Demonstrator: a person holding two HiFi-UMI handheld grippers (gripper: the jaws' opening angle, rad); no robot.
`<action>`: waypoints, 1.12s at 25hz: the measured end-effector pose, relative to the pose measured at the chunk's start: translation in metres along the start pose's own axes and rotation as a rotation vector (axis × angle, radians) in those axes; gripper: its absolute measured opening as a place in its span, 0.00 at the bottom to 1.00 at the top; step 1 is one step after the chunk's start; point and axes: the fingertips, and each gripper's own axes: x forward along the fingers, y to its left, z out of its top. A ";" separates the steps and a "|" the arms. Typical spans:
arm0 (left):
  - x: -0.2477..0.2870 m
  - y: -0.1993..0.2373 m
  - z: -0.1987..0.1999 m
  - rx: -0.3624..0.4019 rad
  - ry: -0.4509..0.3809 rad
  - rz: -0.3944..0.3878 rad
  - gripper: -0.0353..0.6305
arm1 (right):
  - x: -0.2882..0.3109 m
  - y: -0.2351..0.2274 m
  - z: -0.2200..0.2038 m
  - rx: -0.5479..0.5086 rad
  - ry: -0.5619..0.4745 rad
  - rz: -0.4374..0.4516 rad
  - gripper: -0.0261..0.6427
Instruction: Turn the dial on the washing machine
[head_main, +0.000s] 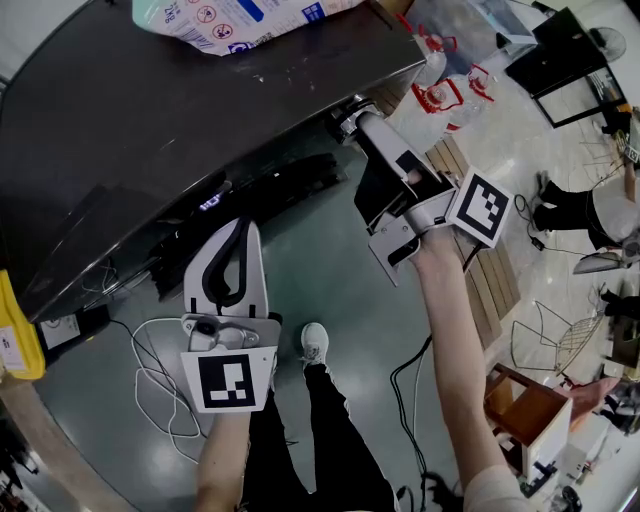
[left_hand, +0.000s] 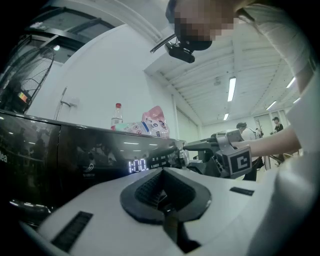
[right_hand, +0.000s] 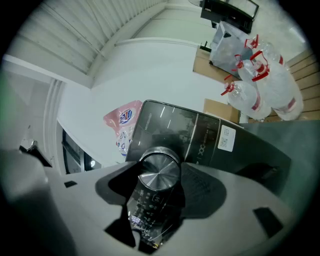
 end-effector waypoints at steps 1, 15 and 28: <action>0.000 0.000 0.000 -0.001 -0.001 0.001 0.05 | 0.000 0.000 0.000 0.001 -0.002 0.000 0.45; -0.004 0.000 -0.001 0.023 0.009 0.007 0.05 | -0.001 -0.007 -0.001 0.247 -0.036 0.018 0.45; -0.008 0.001 0.000 0.018 0.007 0.012 0.05 | -0.001 -0.011 -0.003 0.524 -0.070 0.061 0.45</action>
